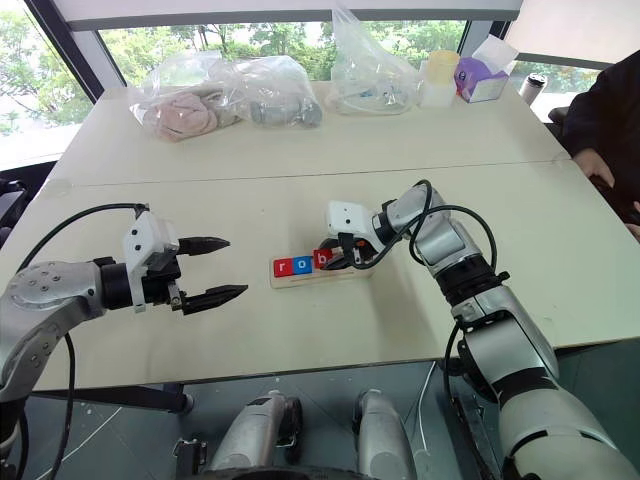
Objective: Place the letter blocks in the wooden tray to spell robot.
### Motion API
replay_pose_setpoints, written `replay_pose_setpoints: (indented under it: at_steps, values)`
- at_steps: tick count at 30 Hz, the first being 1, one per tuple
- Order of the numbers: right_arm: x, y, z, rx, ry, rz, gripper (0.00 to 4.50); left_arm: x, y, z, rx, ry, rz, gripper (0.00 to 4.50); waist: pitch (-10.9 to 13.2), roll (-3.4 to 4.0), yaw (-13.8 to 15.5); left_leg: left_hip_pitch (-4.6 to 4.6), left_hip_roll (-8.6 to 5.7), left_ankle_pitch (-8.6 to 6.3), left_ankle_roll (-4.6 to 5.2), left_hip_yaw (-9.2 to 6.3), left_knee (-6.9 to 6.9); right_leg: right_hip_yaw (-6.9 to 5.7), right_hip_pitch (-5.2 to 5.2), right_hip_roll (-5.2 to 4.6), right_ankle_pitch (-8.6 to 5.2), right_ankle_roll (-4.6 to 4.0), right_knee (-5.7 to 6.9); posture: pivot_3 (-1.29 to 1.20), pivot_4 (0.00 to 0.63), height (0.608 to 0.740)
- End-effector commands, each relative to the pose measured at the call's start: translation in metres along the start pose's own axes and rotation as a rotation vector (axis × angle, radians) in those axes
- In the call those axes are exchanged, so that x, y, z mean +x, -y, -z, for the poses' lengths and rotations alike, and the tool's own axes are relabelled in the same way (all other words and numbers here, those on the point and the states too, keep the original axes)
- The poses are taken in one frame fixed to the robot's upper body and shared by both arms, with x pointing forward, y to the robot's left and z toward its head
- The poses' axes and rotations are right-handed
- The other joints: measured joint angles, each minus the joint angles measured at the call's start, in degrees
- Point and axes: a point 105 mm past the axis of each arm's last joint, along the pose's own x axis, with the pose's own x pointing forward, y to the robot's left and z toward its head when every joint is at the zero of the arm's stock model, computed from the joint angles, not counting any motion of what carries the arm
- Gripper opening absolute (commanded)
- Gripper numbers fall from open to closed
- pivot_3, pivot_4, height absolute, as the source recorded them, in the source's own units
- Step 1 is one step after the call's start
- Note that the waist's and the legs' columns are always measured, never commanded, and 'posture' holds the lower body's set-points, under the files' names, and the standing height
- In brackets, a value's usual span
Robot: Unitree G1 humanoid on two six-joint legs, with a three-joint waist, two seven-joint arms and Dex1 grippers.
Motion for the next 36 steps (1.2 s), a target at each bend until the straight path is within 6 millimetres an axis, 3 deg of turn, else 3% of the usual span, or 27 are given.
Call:
replay_pose_setpoints:
  at_steps: [1, 17, 23, 24, 28, 33, 36]
  values:
    - [0.0, 0.007, -0.011, -0.044, 0.01, 0.015, 1.14, -0.003, 0.001, -0.011, 0.057, 0.029, -0.006, 4.5, 0.0, 0.0, -0.03, 0.0, 0.0, 0.0, 0.0, 0.0, 0.0, 0.0, 0.0, 0.01, 0.0, 0.0, 0.0, 0.0, 0.15, 0.725]
    - [0.007, 0.009, -0.008, -0.043, -0.004, 0.009, 1.14, -0.001, -0.003, -0.012, 0.063, 0.034, -0.021, 4.5, 0.0, 0.01, -0.01, 0.0, 0.0, 0.01, 0.0, 0.01, 0.0, 0.0, 0.0, 0.02, 0.0, 0.01, 0.01, 0.0, 0.15, 0.725]
    - [0.008, 0.008, -0.009, -0.043, 0.004, 0.005, 4.18, 0.001, -0.006, -0.013, 0.065, 0.038, -0.025, 4.5, 0.0, 0.01, -0.04, 0.0, 0.0, 0.01, 0.0, 0.01, 0.0, 0.0, 0.0, 0.03, 0.0, 0.01, 0.01, 0.0, 0.15, 0.725]
    - [0.008, 0.008, -0.01, -0.043, 0.006, 0.01, 4.42, 0.001, -0.006, -0.013, 0.065, 0.038, -0.025, 4.5, 0.0, 0.0, -0.05, 0.0, 0.0, 0.01, 0.0, 0.02, 0.0, 0.0, 0.0, 0.03, 0.0, 0.01, 0.01, 0.0, 0.15, 0.725]
    - [0.004, 0.012, -0.015, -0.052, 0.025, 0.035, 4.42, 0.001, -0.006, -0.013, 0.066, 0.039, -0.026, 4.5, 0.0, 0.01, -0.03, 0.0, 0.0, 0.01, -0.01, 0.02, 0.0, 0.0, 0.0, 0.03, 0.01, 0.02, 0.02, 0.0, 0.15, 0.725]
    - [-0.015, 0.028, -0.026, -0.033, 0.079, 0.137, 4.42, 0.002, -0.005, -0.014, 0.067, 0.042, -0.025, 4.5, 0.0, 0.01, -0.03, 0.0, 0.0, 0.01, -0.01, 0.01, 0.0, 0.0, 0.0, 0.03, 0.0, 0.01, 0.02, 0.0, 0.15, 0.725]
    - [-0.043, 0.06, -0.027, 0.037, 0.118, 0.398, 4.42, 0.003, -0.005, -0.015, 0.069, 0.047, -0.024, 4.5, 0.01, 0.01, 0.03, 0.0, 0.0, 0.01, -0.01, 0.01, 0.0, 0.0, -0.01, 0.03, 0.01, 0.01, 0.02, 0.0, 0.15, 0.725]
